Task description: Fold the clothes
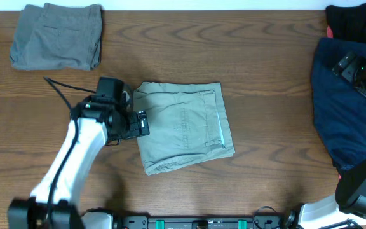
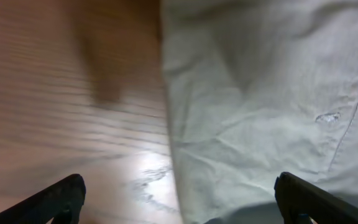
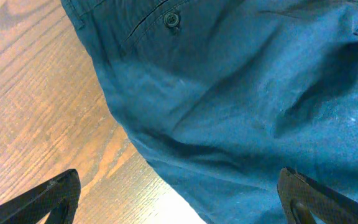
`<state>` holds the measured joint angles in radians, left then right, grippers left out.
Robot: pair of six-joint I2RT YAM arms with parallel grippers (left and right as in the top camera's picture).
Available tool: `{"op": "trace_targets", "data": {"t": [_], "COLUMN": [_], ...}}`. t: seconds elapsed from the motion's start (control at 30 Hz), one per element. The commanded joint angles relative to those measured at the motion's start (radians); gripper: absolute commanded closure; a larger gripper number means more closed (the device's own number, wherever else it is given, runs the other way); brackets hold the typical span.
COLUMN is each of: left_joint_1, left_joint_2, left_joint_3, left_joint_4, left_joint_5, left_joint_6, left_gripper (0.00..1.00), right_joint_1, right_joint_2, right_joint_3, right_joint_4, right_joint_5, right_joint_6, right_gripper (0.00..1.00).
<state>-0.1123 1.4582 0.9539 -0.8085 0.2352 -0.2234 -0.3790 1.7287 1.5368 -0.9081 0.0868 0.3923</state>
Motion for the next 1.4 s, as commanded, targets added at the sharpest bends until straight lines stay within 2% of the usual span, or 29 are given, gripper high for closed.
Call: {"op": "trace_targets", "data": {"t": [0.0,0.33,0.5,0.6,0.67,0.73,0.8,0.93,0.97,1.0,1.1,1.27,1.37], "left_joint_1": [0.027,0.029,0.025,0.020,0.019,0.019,0.019,0.019,0.019,0.020,0.020,0.023,0.028], "left_joint_2": [0.089,0.315,0.373,0.399,0.412,0.415,0.415,0.415,0.415,0.414,0.414,0.414,0.414], "left_joint_3": [-0.013,-0.016,-0.022,-0.027,-0.027,-0.027,-0.027,-0.018,-0.008,0.006,0.069,0.250,0.362], "left_joint_4": [0.007,0.040,0.084,0.122,0.142,0.157,0.173,0.193,0.188,0.180,0.138,0.068,0.061], "left_joint_5": [0.208,0.236,0.381,0.403,0.405,0.400,0.379,0.257,0.226,0.200,0.117,-0.111,-0.178], "left_joint_6": [0.109,0.119,0.149,0.148,0.148,0.148,0.143,0.071,0.064,0.064,0.065,0.074,0.165], "left_gripper": [0.02,0.02,0.02,0.03,0.17,0.39,0.55,0.79,0.91,0.94,0.94,0.94,0.94], "right_joint_1": [0.006,0.006,0.006,0.006,0.006,0.006,0.006,0.006,0.006,0.006,0.006,0.006,0.006], "right_joint_2": [0.009,0.009,0.009,0.009,0.009,0.009,0.009,0.009,0.009,0.009,0.009,0.009,0.009], "right_joint_3": [0.012,0.012,0.012,0.012,0.012,0.012,0.012,0.012,0.012,0.012,0.012,0.012,0.012], "right_joint_4": [-0.001,-0.001,-0.001,-0.001,-0.001,-0.001,-0.001,-0.001,-0.001,-0.001,-0.001,-0.001,-0.001], "right_joint_5": [0.014,0.014,0.014,0.014,0.014,0.014,0.014,0.014,0.014,0.014,0.014,0.014,0.014], "right_joint_6": [-0.012,-0.012,-0.012,-0.012,-0.012,-0.012,-0.012,-0.012,-0.012,-0.012,-0.012,-0.012,-0.012], "right_gripper": [0.01,0.01,0.01,0.01,0.01,0.01,0.01,0.01,0.01,0.01,0.01,0.01,0.01]}}
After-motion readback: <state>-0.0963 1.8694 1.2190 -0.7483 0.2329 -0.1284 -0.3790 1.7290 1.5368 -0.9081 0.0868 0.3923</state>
